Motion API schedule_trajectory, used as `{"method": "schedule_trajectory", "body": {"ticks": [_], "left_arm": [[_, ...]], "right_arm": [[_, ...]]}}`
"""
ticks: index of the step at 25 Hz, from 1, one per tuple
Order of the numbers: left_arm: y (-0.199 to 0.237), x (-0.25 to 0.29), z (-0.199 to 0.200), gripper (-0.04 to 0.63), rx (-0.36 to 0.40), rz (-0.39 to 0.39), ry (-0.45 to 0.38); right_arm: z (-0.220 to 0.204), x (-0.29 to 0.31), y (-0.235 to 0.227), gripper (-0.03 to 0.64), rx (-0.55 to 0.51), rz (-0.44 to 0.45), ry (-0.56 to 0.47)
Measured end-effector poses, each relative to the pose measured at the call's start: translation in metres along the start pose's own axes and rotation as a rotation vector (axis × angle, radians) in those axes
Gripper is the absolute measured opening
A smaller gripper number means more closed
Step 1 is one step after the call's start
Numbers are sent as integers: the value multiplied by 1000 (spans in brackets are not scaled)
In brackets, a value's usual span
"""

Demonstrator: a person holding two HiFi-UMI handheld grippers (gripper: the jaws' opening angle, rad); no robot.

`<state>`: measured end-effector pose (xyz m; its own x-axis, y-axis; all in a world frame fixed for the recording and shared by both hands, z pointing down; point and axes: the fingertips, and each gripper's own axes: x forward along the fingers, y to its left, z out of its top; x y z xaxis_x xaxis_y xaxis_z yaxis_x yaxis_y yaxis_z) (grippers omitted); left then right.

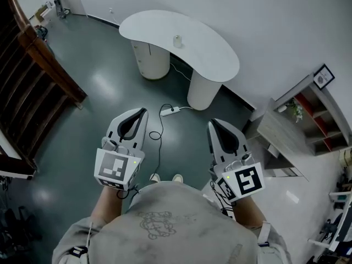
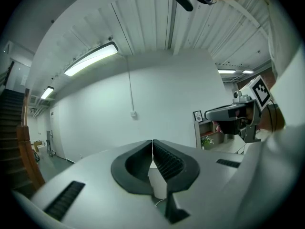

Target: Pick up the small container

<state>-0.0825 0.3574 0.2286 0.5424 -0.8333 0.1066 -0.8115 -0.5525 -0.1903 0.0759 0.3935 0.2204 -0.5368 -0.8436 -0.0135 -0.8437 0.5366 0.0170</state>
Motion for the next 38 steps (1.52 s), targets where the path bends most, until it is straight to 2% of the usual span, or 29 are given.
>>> {"method": "schedule_trajectory", "body": {"ticks": [11,23,33,38], "left_arm": [[-31,11,-4,18,-6,10,5],[-36,38,-10,18,7,19,-12],[-18,79,-26,18,11,18,-22],[7,102,-28,18,15,15,-17]], "right_arm": [[-6,-21,-27,31,-3,3,-5],[-17,-11,-48,31,-11,21,-36],[-37,25,-70,31,-21,22,-26],[-41,57,-81,31,-19,19,-15]]}}
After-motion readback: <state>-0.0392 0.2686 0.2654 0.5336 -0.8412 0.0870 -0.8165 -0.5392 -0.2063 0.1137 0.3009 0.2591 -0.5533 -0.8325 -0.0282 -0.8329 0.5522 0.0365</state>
